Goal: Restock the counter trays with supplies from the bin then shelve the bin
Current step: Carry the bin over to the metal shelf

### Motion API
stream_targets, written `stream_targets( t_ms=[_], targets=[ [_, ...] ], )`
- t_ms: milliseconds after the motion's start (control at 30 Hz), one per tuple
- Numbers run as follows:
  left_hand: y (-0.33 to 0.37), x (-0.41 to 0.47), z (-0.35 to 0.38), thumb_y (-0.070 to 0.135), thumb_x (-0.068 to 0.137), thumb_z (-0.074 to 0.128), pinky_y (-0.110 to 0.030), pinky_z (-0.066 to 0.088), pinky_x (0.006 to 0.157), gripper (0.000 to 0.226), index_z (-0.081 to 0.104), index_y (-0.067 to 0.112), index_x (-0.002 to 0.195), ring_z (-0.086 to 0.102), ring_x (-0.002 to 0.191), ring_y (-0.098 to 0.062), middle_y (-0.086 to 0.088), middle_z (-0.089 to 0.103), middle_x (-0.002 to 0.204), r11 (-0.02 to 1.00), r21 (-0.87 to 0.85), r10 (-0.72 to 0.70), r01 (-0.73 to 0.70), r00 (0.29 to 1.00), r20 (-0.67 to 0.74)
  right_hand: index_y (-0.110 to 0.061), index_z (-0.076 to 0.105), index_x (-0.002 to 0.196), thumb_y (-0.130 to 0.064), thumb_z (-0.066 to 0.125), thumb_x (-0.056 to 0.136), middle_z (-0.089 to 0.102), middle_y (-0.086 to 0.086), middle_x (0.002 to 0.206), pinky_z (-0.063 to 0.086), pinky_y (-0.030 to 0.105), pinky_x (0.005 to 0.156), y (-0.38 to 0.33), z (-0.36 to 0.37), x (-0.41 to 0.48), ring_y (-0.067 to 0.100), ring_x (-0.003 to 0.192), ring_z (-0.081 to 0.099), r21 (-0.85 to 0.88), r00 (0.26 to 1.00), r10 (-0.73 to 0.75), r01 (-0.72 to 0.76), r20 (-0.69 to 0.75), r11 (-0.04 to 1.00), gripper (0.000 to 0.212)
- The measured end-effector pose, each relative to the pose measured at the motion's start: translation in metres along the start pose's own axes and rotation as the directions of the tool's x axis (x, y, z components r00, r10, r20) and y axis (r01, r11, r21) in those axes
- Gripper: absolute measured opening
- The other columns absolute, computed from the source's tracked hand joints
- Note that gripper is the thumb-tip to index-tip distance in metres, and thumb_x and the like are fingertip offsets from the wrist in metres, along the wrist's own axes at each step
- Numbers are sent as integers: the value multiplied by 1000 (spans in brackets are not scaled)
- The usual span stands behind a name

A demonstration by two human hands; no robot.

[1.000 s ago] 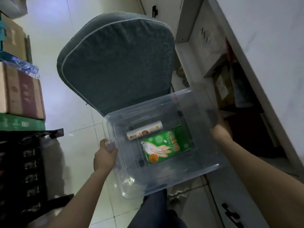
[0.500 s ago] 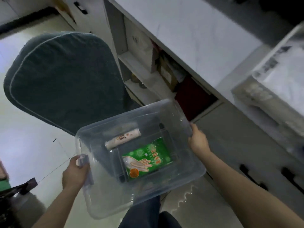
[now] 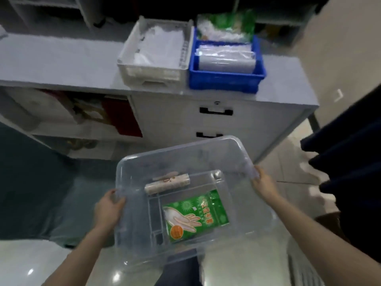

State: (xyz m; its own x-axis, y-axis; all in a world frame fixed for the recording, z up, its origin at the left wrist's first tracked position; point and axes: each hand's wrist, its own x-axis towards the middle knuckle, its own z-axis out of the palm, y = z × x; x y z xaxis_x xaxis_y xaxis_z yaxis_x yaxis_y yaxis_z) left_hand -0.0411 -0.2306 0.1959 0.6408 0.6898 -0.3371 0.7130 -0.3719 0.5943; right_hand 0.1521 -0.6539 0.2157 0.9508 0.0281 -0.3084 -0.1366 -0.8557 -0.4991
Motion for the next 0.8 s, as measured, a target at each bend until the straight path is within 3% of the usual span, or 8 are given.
stream_targets(
  t_ms=[100,200,300,467,567,667,733,800],
  targets=[
    [66,-15,36,23,83,69,-28,41,61,35,62,9,115,55,68,-15,-13,69,94,979,23,199,-202,976,89,-23,53,123,-37,43,97,63,17,119,48,43,88,64,-51,-30,38,104,59,69,976,182,-175,-122,982,31],
    [132,-32,75,29,81,67,-16,33,52,30,64,17,108,50,64,1,3,65,83,941,7,330,-338,924,193,-29,54,119,-50,41,95,63,15,109,44,38,81,113,-105,-57,36,96,57,81,929,286,-274,-235,958,34],
    [194,-51,115,32,81,66,-16,35,52,31,64,18,108,51,66,0,8,61,81,891,-11,437,-453,854,282,-33,52,120,-45,40,94,64,14,108,50,44,85,158,-159,-81,37,96,59,76,888,354,-347,-293,935,30],
    [300,-88,177,32,79,67,-29,49,65,28,66,19,103,66,81,-16,4,68,86,798,-108,576,-593,697,427,-35,53,101,-73,30,87,60,2,91,43,36,70,217,-237,-119,29,83,56,189,779,492,-455,-388,870,47],
    [366,-116,210,32,78,67,-28,48,64,24,68,17,96,64,75,-17,2,69,82,745,-154,634,-649,617,467,-25,56,106,-48,42,94,61,6,93,40,36,71,252,-282,-133,29,81,53,215,689,561,-527,-458,822,30],
    [425,-140,238,34,77,67,-22,41,50,23,67,16,93,59,60,-7,5,64,70,712,-173,660,-680,564,496,-20,57,114,-21,47,94,64,12,100,42,36,74,284,-328,-137,32,85,55,207,622,606,-594,-496,778,22],
    [462,-152,256,30,79,68,-15,37,44,24,67,16,99,56,55,0,7,62,69,699,-208,672,-684,529,518,-18,56,118,-14,49,92,64,14,103,45,38,76,300,-356,-134,35,89,57,219,592,615,-604,-520,766,28],
    [495,-161,275,28,81,68,-16,42,46,29,66,15,106,60,56,-3,3,65,76,693,-232,677,-683,507,533,-19,57,114,-17,49,93,64,14,99,46,40,75,313,-380,-126,37,87,58,250,565,630,-607,-532,755,23]
  ],
)
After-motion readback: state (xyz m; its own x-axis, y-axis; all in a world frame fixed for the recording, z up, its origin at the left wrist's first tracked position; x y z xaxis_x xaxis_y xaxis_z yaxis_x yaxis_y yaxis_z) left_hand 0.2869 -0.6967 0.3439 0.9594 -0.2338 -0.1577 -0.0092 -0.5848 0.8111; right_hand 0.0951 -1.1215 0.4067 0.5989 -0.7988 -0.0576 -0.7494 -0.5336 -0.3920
